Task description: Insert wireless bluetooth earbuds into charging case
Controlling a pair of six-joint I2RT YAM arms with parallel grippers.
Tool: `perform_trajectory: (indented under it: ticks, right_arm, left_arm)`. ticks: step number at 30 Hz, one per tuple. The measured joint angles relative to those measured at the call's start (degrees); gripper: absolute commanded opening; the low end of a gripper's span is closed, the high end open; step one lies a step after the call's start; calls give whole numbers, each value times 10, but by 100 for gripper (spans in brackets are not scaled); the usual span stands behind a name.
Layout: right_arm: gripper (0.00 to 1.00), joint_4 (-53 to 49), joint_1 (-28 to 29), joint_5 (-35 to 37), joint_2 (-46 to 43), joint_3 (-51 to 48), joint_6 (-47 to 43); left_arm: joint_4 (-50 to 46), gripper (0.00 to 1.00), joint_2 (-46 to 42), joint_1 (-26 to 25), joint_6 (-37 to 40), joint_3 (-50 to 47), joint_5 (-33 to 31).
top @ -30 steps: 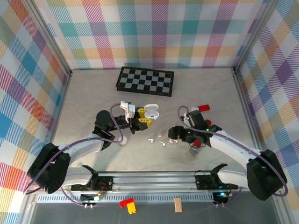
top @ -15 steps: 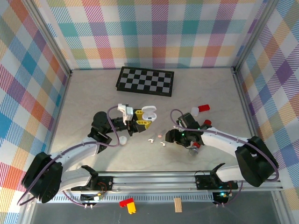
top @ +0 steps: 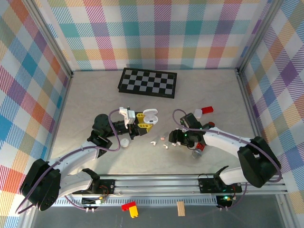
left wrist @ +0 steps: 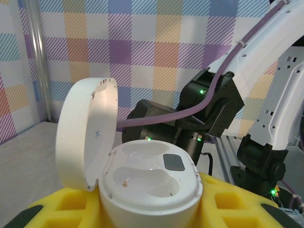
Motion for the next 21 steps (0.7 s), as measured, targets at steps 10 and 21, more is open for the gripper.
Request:
perform_trajectory:
  ticks: [10, 21]
  right_arm:
    - [70, 1, 26, -44, 29, 10, -3]
    - [71, 25, 61, -61, 38, 36, -8]
  left_arm:
    - [-11, 29, -4, 12, 0, -9, -2]
    - [-11, 29, -12, 17, 0, -12, -4]
